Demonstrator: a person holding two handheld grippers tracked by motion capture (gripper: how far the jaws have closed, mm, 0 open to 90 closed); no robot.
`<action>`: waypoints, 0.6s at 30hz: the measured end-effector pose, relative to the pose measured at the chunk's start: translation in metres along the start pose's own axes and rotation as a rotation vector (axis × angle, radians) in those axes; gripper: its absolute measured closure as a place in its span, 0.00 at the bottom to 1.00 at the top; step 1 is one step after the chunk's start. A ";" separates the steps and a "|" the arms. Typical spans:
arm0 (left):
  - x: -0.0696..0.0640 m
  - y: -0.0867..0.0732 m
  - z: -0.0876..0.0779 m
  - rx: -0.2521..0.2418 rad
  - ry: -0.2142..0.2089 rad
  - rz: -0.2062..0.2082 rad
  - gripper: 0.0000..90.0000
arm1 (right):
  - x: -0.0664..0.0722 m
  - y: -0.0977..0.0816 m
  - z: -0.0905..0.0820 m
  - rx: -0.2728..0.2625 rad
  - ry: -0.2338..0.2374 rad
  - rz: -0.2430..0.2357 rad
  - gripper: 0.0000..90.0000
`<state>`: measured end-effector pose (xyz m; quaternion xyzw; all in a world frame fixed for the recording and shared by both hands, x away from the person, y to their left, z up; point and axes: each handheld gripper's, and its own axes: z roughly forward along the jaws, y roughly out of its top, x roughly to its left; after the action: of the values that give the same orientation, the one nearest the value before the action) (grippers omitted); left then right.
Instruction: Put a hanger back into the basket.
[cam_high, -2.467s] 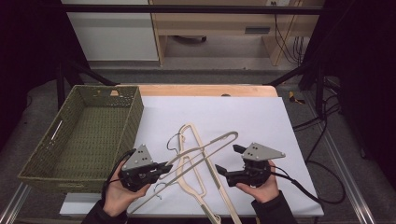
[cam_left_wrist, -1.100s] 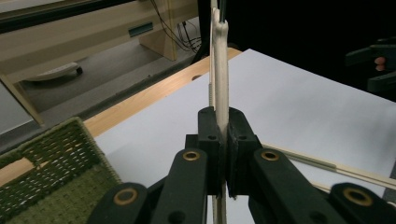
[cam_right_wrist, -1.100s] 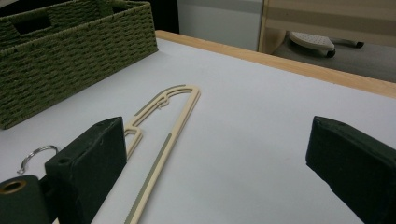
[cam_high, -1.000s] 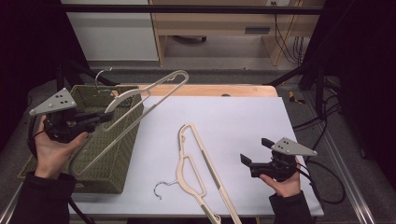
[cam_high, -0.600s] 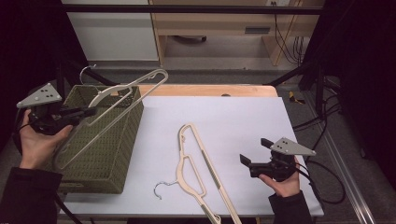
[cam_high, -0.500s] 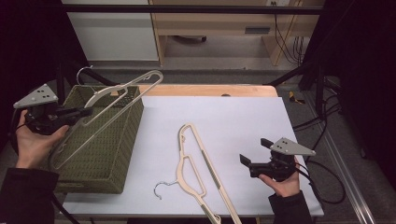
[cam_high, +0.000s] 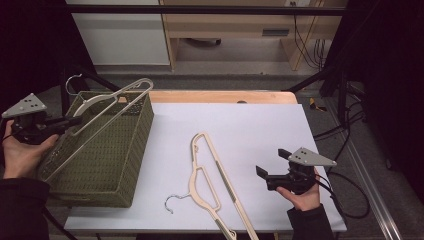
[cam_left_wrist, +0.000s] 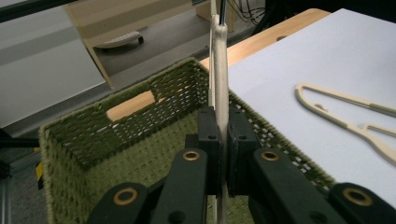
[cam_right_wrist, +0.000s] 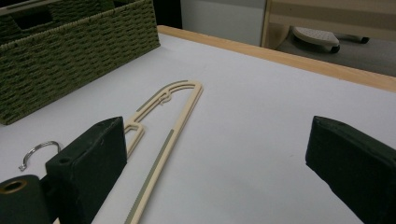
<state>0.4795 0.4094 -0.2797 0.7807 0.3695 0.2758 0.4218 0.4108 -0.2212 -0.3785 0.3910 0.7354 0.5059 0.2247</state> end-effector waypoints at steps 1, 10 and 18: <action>0.002 -0.002 0.000 0.001 0.001 -0.003 0.96 | 0.000 0.000 0.000 0.000 0.000 0.002 0.06; 0.016 -0.026 0.006 0.046 0.011 -0.039 0.96 | 0.000 0.000 0.000 0.001 -0.001 0.000 0.06; 0.013 -0.041 0.018 0.081 0.008 -0.044 0.96 | 0.000 -0.001 0.001 0.006 0.000 -0.001 0.06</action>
<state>0.4865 0.4267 -0.3224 0.7877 0.3991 0.2544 0.3943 0.4110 -0.2210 -0.3793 0.3915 0.7370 0.5035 0.2237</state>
